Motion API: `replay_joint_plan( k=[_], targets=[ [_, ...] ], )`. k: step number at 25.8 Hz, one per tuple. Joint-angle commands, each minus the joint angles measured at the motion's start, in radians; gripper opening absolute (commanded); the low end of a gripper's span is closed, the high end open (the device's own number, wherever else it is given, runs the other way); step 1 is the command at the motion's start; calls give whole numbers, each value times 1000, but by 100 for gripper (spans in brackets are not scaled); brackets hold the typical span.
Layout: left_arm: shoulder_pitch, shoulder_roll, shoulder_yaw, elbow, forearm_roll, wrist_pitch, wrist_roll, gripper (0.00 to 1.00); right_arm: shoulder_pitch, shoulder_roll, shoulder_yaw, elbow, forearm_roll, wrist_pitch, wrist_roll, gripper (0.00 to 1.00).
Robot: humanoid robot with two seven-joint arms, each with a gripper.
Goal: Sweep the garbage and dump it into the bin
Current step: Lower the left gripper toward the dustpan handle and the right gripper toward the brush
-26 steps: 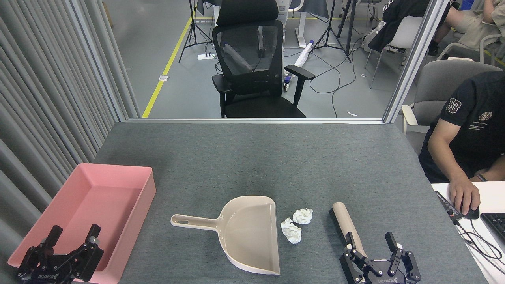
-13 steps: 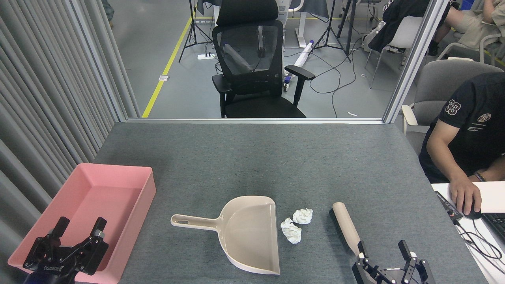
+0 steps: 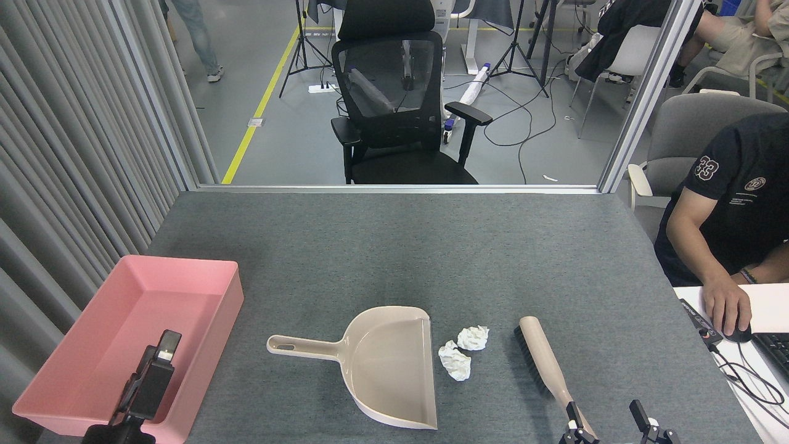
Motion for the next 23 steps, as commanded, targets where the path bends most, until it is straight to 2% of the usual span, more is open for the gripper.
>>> replay_joint_plan(
  k=[1,5,16,23],
  targets=[
    [0,-26,-38,4,73,56,14,99,1,-4,3,34,-1,-3,-4,98],
    [-7,-23,-55,3,70,59,166,99,1,-2,3,60,-1,-6,-10,98],
    [7,-19,-57,6,64,44,159,99,6,7,11,69,1,-52,-12,98],
    [10,-21,-140,3,64,44,166,99,8,9,11,92,4,-64,-30,98]
  ],
)
